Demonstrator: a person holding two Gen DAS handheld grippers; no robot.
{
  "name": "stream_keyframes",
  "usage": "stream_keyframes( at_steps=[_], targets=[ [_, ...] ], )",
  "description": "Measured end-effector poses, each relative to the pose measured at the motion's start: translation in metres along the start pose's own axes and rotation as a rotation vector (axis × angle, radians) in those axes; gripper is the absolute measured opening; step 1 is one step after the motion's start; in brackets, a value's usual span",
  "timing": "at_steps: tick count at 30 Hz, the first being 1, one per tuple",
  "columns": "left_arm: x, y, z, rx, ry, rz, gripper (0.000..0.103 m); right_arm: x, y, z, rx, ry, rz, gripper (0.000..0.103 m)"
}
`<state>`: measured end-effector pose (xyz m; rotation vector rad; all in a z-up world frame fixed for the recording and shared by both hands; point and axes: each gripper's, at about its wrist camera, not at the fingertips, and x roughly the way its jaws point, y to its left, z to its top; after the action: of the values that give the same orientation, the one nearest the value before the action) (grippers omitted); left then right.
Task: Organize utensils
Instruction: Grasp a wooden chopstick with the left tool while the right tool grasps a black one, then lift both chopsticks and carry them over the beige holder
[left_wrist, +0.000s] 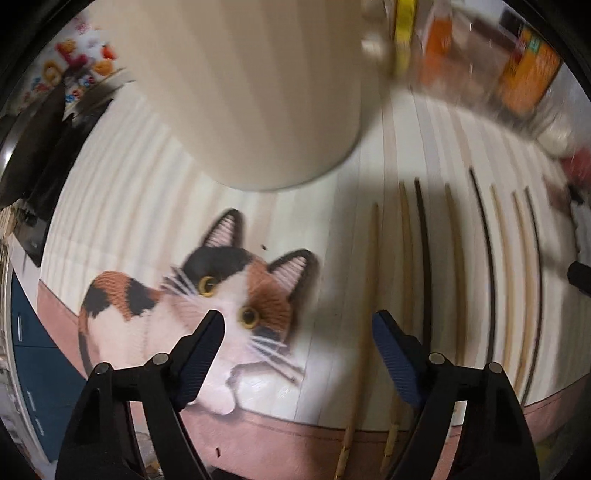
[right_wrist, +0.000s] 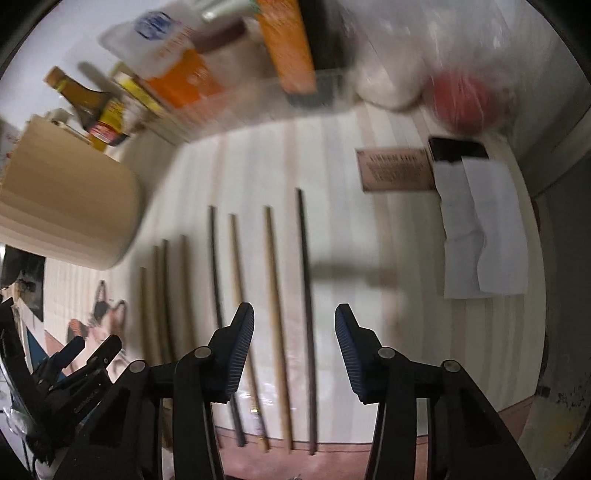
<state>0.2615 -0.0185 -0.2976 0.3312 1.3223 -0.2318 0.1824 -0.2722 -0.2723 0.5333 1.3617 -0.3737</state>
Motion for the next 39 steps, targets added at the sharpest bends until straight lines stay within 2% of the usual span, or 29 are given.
stream_keyframes(
  at_steps=[2, 3, 5, 6, 7, 8, 10, 13, 18, 22, 26, 27, 28, 30, 32, 33, 35, 36, 39],
  targets=[
    [0.010, -0.007, 0.002, 0.029, 0.020, 0.006, 0.069, 0.012, -0.002, 0.003, -0.011, 0.021, -0.012, 0.044],
    [0.009, -0.009, 0.004, 0.032, 0.006, -0.015, 0.065, 0.015, 0.000, 0.005, -0.019, 0.029, -0.014, 0.042],
    [0.008, -0.015, 0.007, 0.047, -0.007, -0.009, 0.056, 0.028, 0.003, 0.009, -0.044, 0.054, -0.026, 0.037],
    [0.007, -0.018, 0.009, 0.057, -0.014, -0.025, 0.035, 0.033, 0.006, 0.010, -0.052, 0.061, -0.031, 0.035],
    [0.007, -0.021, 0.011, 0.059, -0.005, -0.033, 0.004, 0.041, 0.009, 0.013, -0.071, 0.081, -0.051, 0.022],
    [0.011, -0.023, 0.011, 0.056, 0.022, -0.040, 0.001, 0.046, 0.012, 0.014, -0.085, 0.099, -0.052, 0.011],
    [0.012, -0.021, 0.009, 0.033, 0.025, -0.057, 0.001, 0.049, 0.018, 0.014, -0.121, 0.093, -0.087, 0.006],
    [0.009, -0.008, 0.003, -0.036, 0.046, -0.084, 0.000, 0.050, 0.022, 0.007, -0.157, 0.109, -0.102, 0.005],
    [0.004, 0.021, -0.019, -0.169, 0.095, -0.159, 0.000, 0.049, 0.017, -0.019, -0.175, 0.215, -0.084, 0.005],
    [0.003, 0.020, -0.020, -0.159, 0.113, -0.182, 0.000, 0.051, 0.017, -0.024, -0.190, 0.249, -0.098, 0.005],
    [-0.008, 0.015, 0.003, -0.169, 0.113, -0.283, 0.006, 0.056, 0.024, -0.014, -0.184, 0.286, -0.114, 0.006],
    [-0.011, 0.010, 0.008, -0.152, 0.109, -0.293, 0.013, 0.056, 0.025, -0.013, -0.187, 0.278, -0.112, 0.006],
    [-0.013, 0.003, 0.014, -0.127, 0.101, -0.289, 0.026, 0.055, 0.025, -0.012, -0.180, 0.279, -0.106, 0.006],
    [-0.012, -0.012, 0.025, -0.074, 0.091, -0.268, 0.042, 0.058, 0.028, -0.004, -0.165, 0.279, -0.097, 0.006],
    [0.001, -0.016, 0.032, -0.020, 0.098, -0.227, 0.042, 0.059, 0.030, 0.000, -0.164, 0.276, -0.107, 0.006],
    [0.004, -0.021, 0.034, 0.008, 0.100, -0.198, 0.036, 0.060, 0.030, 0.000, -0.160, 0.278, -0.107, 0.006],
    [0.006, -0.030, 0.036, 0.055, 0.069, -0.130, 0.022, 0.063, 0.032, 0.004, -0.167, 0.280, -0.116, 0.006],
    [0.007, -0.035, 0.037, 0.063, 0.057, -0.134, 0.007, 0.063, 0.034, 0.004, -0.176, 0.279, -0.125, 0.006],
    [0.007, -0.028, 0.036, 0.024, 0.069, -0.128, 0.005, 0.067, 0.037, 0.002, -0.198, 0.264, -0.129, 0.006]
  ],
)
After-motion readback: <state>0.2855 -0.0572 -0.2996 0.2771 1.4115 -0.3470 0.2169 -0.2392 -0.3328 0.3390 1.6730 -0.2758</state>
